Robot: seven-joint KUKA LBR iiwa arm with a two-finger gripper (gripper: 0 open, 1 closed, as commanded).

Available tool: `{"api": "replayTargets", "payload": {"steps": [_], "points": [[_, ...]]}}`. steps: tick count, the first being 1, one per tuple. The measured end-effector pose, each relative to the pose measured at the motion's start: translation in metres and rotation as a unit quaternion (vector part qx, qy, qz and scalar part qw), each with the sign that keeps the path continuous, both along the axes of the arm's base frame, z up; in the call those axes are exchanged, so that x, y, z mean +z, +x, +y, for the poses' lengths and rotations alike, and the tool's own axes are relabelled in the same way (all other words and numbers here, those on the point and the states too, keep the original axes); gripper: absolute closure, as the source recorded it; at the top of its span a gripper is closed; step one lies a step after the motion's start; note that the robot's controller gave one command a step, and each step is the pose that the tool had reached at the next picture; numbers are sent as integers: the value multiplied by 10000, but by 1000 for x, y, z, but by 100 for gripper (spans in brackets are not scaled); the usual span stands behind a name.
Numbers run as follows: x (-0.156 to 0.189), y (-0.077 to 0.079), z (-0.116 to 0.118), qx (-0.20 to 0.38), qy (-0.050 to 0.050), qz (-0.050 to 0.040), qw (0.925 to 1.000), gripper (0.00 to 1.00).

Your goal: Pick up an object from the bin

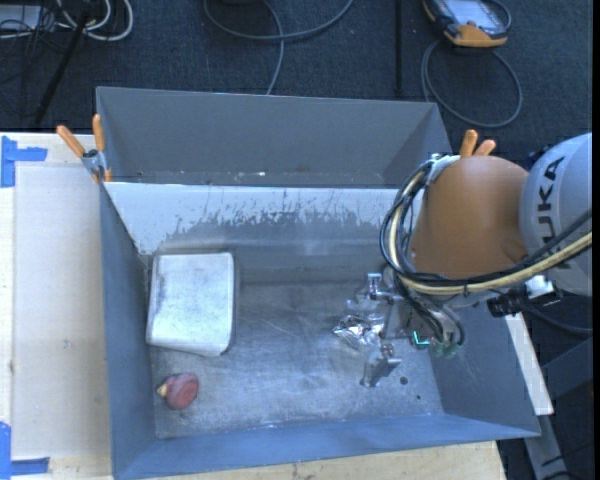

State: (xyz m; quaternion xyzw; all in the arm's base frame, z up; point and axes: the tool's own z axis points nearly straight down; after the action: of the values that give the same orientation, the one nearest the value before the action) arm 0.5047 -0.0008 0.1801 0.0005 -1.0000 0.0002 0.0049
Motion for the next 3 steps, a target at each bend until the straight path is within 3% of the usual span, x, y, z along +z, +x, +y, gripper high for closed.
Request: {"api": "replayTargets", "payload": {"steps": [1, 2, 3], "points": [[-78, 64, -56, 170, -7, -32, 9998, 0], [-104, 57, -57, -598, 9, -69, 9982, 0], [-102, 60, -57, -595, 4, -113, 9982, 100]]}}
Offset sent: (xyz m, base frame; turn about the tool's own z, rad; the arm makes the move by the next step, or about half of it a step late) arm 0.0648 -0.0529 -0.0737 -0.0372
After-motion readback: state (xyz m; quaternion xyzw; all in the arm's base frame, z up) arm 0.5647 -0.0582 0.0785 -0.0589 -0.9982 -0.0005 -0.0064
